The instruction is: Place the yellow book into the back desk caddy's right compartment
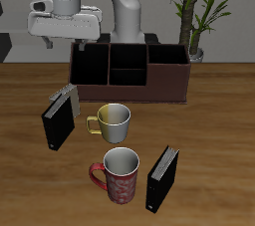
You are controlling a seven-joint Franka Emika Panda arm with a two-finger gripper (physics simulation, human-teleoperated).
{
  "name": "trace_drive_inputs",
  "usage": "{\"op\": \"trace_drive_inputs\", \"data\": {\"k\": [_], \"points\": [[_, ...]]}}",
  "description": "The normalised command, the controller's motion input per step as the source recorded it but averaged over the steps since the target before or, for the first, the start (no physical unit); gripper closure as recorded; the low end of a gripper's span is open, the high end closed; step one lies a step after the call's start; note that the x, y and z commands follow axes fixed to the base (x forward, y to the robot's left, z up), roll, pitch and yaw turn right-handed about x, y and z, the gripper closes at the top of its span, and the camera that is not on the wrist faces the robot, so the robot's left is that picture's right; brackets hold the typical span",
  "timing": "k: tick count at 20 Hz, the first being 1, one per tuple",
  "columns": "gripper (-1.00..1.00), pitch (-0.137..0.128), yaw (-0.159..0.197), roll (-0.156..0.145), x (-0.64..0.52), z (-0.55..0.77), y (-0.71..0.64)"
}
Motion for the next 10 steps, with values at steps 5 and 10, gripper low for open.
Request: {"op": "trace_drive_inputs", "data": {"k": [5,10], "points": [[-1.0,-0.034,-0.055,-0.058,-0.18,-0.14,-0.43],[-1.0,-0.04,-0.036,-0.045,-0.07,-0.15,-0.09]]}}
